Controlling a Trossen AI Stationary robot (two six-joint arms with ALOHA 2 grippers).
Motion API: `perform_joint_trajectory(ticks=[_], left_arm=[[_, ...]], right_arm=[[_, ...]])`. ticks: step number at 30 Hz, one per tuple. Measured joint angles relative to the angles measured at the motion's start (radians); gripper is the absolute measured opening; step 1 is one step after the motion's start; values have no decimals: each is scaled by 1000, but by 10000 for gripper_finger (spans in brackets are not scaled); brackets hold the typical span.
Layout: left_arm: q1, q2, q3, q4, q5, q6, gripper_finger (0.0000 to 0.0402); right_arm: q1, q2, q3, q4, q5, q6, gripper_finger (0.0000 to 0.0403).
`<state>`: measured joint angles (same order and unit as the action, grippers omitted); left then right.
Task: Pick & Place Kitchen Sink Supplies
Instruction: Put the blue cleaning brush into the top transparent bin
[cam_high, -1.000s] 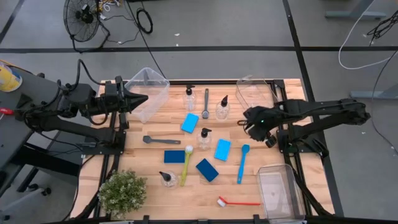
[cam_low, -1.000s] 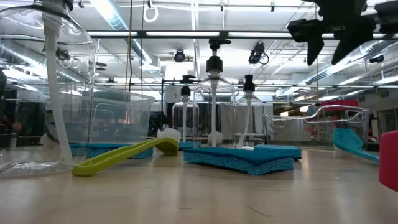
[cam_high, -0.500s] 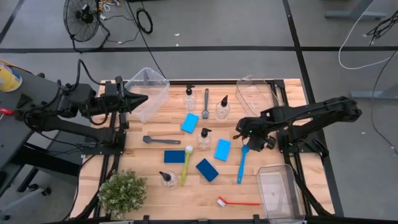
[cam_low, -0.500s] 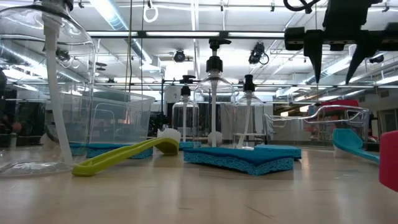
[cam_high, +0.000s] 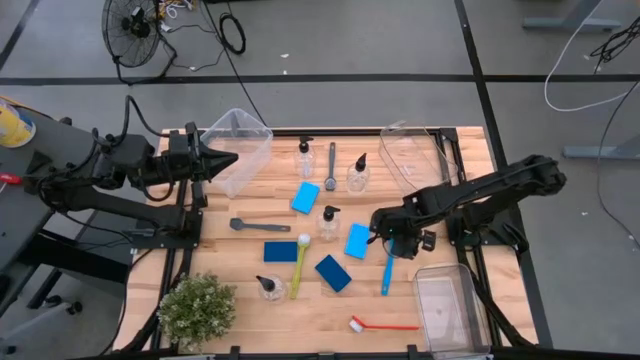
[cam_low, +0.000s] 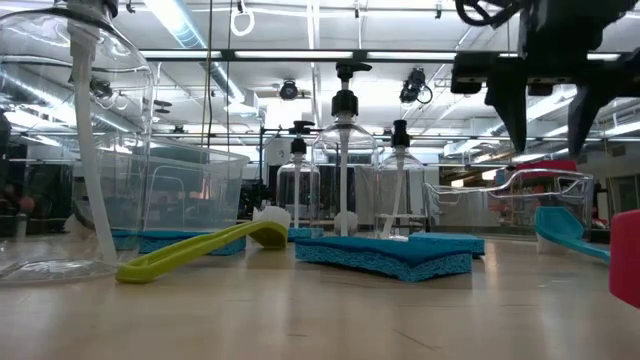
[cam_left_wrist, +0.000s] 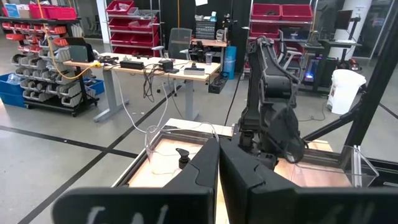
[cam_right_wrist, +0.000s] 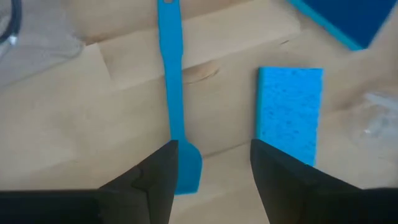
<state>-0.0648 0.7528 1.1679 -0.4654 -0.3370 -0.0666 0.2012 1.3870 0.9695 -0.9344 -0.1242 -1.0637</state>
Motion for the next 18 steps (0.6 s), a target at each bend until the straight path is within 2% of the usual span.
perform_joint_trajectory(ticks=[6, 10, 18], left_arm=[[0, 0, 0, -7, 0, 0, 16], [0, 0, 0, -15, 0, 0, 16], [0, 0, 0, -21, 0, 0, 16]], right_arm=[[17, 73, 0, 10, -2, -2, 201], [28, 108, 0, 11, -54, 12, 201], [40, 165, -1, 51, -82, 35, 201]])
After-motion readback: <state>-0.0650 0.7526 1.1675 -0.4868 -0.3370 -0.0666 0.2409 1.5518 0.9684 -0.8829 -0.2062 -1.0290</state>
